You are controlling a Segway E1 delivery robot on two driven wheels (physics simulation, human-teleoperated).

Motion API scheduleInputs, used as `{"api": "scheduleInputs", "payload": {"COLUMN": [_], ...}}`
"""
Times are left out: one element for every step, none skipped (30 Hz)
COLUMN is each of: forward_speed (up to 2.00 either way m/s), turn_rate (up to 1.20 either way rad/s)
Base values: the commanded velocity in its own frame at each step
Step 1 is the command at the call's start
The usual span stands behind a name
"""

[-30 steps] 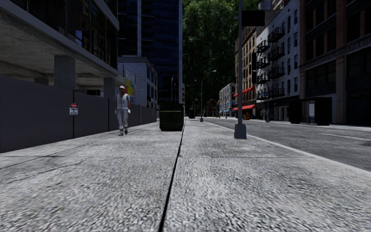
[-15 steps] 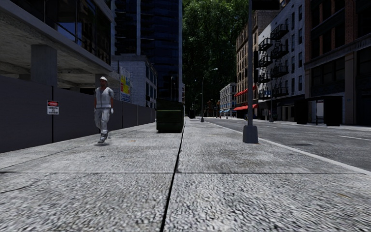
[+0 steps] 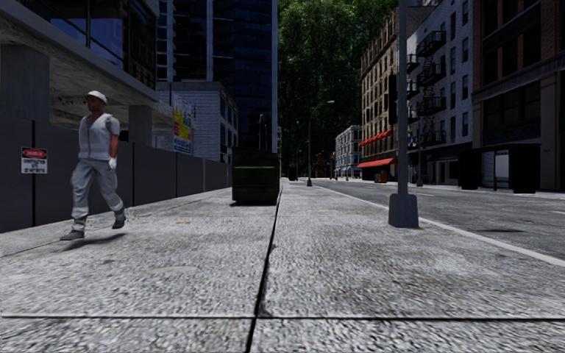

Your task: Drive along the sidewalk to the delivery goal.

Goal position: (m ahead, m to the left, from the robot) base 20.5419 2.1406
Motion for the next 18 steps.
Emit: {"api": "scheduleInputs", "payload": {"forward_speed": [2.00,2.00,2.00,2.00,2.00,2.00,2.00,2.00,2.00,2.00,2.00,2.00,2.00,2.00,2.00,2.00,2.00,2.00], "turn_rate": [0.18,0.25,0.34,0.34,0.42,0.50,0.52,0.52,0.52,0.52,0.52,0.52,0.52,0.52,0.52,0.52,0.52,0.52]}}
